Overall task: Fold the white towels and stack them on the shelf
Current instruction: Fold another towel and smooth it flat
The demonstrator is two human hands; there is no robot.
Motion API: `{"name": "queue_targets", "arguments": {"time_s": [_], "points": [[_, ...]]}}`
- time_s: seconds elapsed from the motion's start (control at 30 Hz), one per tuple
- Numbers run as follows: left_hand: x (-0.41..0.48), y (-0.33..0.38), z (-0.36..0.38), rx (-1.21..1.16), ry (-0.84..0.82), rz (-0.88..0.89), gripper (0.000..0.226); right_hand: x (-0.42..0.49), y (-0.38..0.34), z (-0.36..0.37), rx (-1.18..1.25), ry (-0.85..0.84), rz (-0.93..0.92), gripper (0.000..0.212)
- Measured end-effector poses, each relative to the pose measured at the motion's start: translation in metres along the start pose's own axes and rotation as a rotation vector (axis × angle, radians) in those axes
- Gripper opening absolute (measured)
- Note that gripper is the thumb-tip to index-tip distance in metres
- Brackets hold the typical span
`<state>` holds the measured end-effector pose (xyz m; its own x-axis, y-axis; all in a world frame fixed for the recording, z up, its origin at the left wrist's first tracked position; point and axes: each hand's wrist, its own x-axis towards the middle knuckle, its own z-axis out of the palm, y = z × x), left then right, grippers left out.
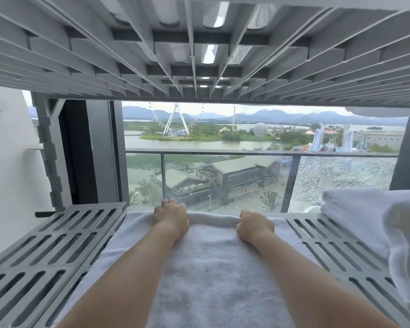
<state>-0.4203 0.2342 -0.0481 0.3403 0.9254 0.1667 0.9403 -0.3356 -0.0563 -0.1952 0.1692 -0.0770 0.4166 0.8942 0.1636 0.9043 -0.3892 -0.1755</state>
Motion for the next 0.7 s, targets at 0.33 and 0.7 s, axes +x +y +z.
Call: {"name": "queue_targets", "arguments": {"time_s": [0.33, 0.7], "points": [[-0.032, -0.02, -0.014, -0.023, 0.292, 0.115, 0.018, -0.043, -0.002, -0.025, 0.025, 0.221, -0.007, 0.017], [-0.106, -0.038, -0.032, 0.256, 0.399, 0.199, 0.016, -0.147, 0.005, -0.042, -0.07, 0.366, -0.105, 0.021]]}}
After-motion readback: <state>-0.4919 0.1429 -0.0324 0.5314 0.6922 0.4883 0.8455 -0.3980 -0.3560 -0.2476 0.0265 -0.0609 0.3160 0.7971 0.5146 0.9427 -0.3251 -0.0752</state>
